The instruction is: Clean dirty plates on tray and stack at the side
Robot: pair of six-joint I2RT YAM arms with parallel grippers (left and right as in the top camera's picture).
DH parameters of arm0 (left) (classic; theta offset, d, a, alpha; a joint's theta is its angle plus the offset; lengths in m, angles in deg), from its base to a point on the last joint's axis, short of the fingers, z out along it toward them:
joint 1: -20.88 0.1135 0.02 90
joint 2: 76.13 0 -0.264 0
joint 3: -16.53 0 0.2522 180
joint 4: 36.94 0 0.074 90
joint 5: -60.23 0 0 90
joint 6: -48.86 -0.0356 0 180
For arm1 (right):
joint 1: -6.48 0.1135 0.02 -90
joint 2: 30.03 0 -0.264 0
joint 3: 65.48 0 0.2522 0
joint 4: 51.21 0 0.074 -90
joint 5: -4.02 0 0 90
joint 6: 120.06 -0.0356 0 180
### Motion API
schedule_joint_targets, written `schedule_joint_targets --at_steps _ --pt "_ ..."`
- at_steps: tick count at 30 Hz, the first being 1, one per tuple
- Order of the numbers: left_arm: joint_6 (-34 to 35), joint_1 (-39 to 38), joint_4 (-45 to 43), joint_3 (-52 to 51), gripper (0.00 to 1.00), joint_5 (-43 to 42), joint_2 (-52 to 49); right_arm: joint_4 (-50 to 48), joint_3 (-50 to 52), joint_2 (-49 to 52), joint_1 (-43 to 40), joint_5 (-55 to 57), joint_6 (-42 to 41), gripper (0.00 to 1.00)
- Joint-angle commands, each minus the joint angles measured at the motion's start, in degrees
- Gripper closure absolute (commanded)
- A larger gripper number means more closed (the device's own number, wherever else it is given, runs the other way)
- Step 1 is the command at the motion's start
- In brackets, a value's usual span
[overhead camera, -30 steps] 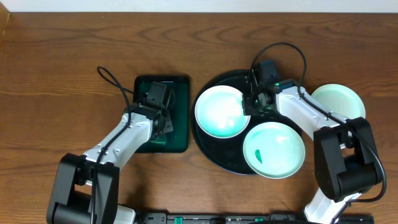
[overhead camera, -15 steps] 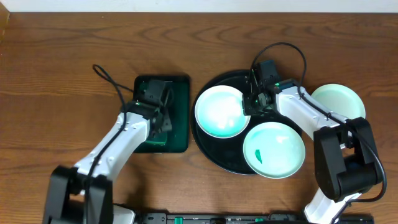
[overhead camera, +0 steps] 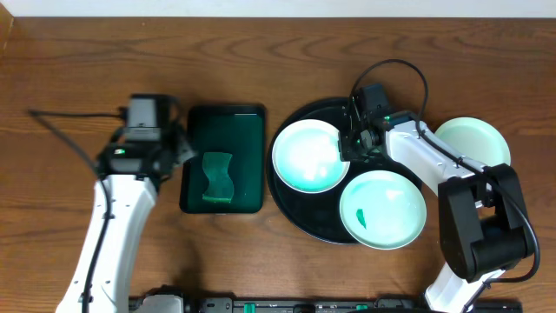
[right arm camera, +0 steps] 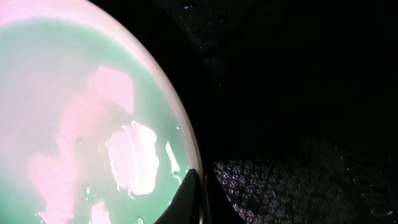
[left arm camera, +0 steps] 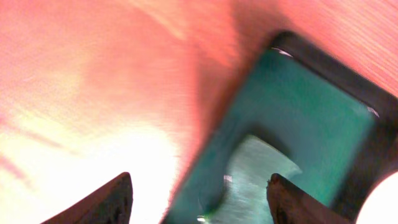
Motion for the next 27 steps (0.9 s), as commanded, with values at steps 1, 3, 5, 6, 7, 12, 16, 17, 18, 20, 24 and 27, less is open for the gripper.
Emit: schedule_joint_targets --at_steps 1,3,5,6,7,12,16,17,18,20,24,27 --pt "-0.3 5.4 1.7 1.0 0.29 0.7 0.6 -0.2 0.2 -0.9 0.7 -0.7 0.7 0.98" --pt "-0.3 8.0 2.5 0.9 0.28 0.7 0.5 -0.2 0.2 -0.9 0.7 -0.7 0.7 0.97" --pt "-0.3 9.6 2.6 0.9 0.28 0.6 0.5 -0.2 0.2 -0.9 0.7 -0.7 0.7 0.96" --pt "-0.3 10.0 2.6 0.9 0.26 0.6 0.5 -0.2 0.2 -0.9 0.7 -0.7 0.7 0.97" --pt "-0.3 10.3 2.6 0.9 0.23 0.7 0.5 -0.2 0.2 -0.9 0.7 -0.7 0.7 0.96" --pt "-0.3 10.4 2.6 0.9 0.2 0.7 0.5 -0.2 0.2 -0.9 0.7 -0.7 0.7 0.96" --pt "-0.3 10.4 2.6 0.9 0.2 0.7 0.5 -0.2 0.2 -0.9 0.7 -0.7 0.7 0.94" --pt "-0.3 10.4 2.6 0.9 0.2 0.7 0.5 -0.2 0.2 -0.9 0.7 -0.7 0.7 0.91" --pt "-0.3 10.4 2.6 0.9 0.2 0.7 0.5 -0.2 0.2 -0.9 0.7 -0.7 0.7 0.88" --pt "-0.3 10.4 2.6 0.9 0.2 0.7 0.5 -0.2 0.2 -0.9 0.7 -0.7 0.7 0.82" --pt "-0.3 10.4 2.6 0.9 0.2 0.7 0.5 -0.6 0.2 -0.9 0.7 -0.6 0.7 0.64" --pt "-0.3 10.4 2.6 0.9 0.2 0.7 0.5 -0.6 0.2 -0.9 0.7 0.4 0.7 0.63"
